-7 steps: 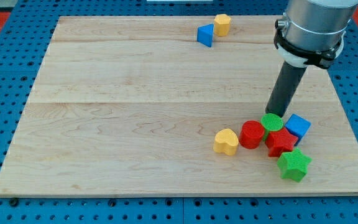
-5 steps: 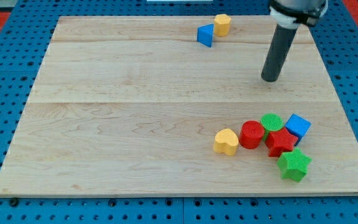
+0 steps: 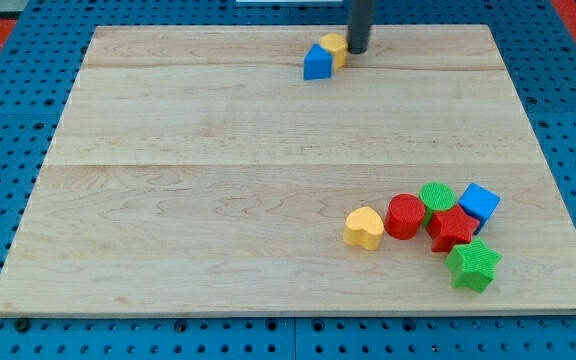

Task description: Move the yellow hexagon above the red circle

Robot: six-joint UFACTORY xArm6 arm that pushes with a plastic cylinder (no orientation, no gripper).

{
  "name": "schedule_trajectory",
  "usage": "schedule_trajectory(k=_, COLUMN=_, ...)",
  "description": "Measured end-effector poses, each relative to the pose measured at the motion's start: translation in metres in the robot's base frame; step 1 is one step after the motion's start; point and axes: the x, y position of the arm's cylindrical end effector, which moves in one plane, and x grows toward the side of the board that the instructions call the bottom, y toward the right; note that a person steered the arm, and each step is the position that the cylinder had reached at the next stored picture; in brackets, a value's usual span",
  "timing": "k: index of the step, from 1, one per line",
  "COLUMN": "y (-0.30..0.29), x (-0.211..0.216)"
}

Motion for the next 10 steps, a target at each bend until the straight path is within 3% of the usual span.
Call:
schedule_trajectory(k=1, y=-0.012, x=0.002)
schedule_trajectory(k=2, y=0.01, x=-0.039)
schedule_trajectory(k=3, y=-0.046, x=-0.028)
schedule_trajectory(k=4, y=-0.077, x=0.024)
schedule_trajectory(k=6, y=-0.065, x=0.122)
schedule_trajectory(k=7, y=-0.061, x=0.137)
schedule_trajectory(k=8, y=-0.018, x=0.154)
schedule_trajectory(k=9, y=-0.031, x=0.19)
schedule_trajectory(k=10, y=-0.052, x=0.19)
